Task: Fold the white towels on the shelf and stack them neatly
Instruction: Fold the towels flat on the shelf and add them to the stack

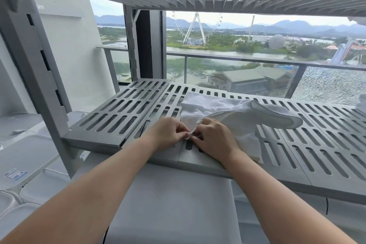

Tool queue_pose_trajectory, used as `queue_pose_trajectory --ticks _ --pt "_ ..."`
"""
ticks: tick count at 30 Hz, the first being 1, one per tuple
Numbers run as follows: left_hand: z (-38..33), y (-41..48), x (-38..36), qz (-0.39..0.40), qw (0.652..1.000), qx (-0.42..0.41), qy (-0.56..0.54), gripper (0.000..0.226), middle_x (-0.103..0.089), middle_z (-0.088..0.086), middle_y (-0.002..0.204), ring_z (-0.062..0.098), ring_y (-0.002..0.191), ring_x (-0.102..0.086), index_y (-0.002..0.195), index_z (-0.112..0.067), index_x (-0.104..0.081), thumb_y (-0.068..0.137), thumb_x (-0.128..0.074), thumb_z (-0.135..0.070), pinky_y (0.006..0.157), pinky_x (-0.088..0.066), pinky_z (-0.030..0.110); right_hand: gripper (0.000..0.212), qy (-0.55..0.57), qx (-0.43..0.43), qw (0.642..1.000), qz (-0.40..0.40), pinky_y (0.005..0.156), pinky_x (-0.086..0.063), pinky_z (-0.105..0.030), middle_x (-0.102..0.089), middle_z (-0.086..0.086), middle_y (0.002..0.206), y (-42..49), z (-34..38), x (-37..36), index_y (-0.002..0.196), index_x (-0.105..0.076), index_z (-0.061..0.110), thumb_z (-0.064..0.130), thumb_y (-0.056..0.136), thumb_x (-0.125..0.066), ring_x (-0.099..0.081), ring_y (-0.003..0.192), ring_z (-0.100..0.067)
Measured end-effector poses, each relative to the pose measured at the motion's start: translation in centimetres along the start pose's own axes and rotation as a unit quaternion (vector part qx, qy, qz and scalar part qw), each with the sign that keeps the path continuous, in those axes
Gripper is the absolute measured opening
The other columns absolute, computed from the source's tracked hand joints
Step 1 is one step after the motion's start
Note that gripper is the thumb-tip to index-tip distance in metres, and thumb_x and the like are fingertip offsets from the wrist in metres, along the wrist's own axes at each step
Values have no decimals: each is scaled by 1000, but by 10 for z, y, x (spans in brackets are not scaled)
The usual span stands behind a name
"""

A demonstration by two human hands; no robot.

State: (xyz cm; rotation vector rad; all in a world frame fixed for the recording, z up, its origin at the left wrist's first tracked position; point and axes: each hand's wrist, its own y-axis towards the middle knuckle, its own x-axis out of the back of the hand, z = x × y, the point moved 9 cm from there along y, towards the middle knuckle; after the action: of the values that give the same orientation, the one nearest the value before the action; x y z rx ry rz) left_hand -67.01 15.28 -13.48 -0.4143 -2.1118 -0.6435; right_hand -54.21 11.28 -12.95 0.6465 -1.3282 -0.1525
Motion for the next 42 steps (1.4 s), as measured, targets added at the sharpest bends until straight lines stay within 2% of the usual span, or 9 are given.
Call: queue_pose_trajectory --ticks 4,9,17,22,25,29,33,38,42 --pt "-3 -3 -2 14 1000 -21 -1 14 -69 -20 83 -10 80 -58 95 -35 -79 81 -77 -37 69 -39 7 40 5 3 1000 -13 86 -51 -34 -68 2 105 0 -1 0 89 -79 22 56 88 -58 -64 100 -19" --pt "-11 -1 -1 -2 996 -48 82 15 -68 -9 92 10 85 -60 97 -26 -78 90 -72 -37 81 -52 33 25 21 6 999 -27 80 -51 -30 -67 2 95 -1 -2 3 84 -77 21 43 89 -66 -64 94 -20" --pt "-27 0 -6 -69 963 -63 251 27 -64 -6 113 23 97 -65 114 -26 -70 102 -46 -32 78 -54 37 14 110 -43 992 -41 81 -52 -33 -65 1 98 -4 -16 8 92 -78 18 22 91 -64 -65 90 -23" --pt "-38 16 -12 -80 938 -77 328 32 -65 0 105 23 93 -64 110 -19 -69 92 -46 -5 72 -53 34 27 70 -110 972 -197 76 -56 -35 -71 -4 98 -19 -45 58 119 -68 14 8 94 -59 -68 86 -24" --pt "-41 33 -11 -89 945 -75 306 33 -66 0 102 23 91 -64 109 -17 -67 89 -46 -2 69 -51 33 49 27 -205 947 -246 58 -51 -27 -68 -3 76 -34 -89 87 142 -48 13 13 95 -61 -63 63 -19" --pt "-55 61 -37 -54 952 -87 290 33 -66 5 108 28 94 -67 112 -12 -62 89 -43 2 68 -46 34 9 56 -391 883 -254 65 -41 -23 -73 -7 79 -69 -167 102 94 -73 12 18 91 -68 -66 71 -23" --pt "-75 90 -69 -30 955 -110 273 28 -66 6 115 27 103 -67 113 -12 -60 94 -43 -1 78 -52 37 13 58 -486 853 -182 66 -40 -29 -65 -4 74 -104 -215 89 76 -64 17 21 88 -66 -62 75 -29" --pt "-99 133 -104 -25 952 -122 280 20 -66 4 115 26 106 -66 111 -13 -61 95 -50 -9 79 -53 36 22 62 -465 868 -163 60 -29 -31 -54 0 69 -98 -256 81 73 -48 17 20 90 -61 -49 71 -27" --pt "-107 179 -127 -20 953 -102 284 23 -66 5 113 28 104 -65 107 -13 -61 93 -46 -2 75 -50 36 10 76 -441 887 -111 69 -33 -33 -66 -15 94 -75 -310 71 96 -54 10 20 95 -54 -58 86 -33"
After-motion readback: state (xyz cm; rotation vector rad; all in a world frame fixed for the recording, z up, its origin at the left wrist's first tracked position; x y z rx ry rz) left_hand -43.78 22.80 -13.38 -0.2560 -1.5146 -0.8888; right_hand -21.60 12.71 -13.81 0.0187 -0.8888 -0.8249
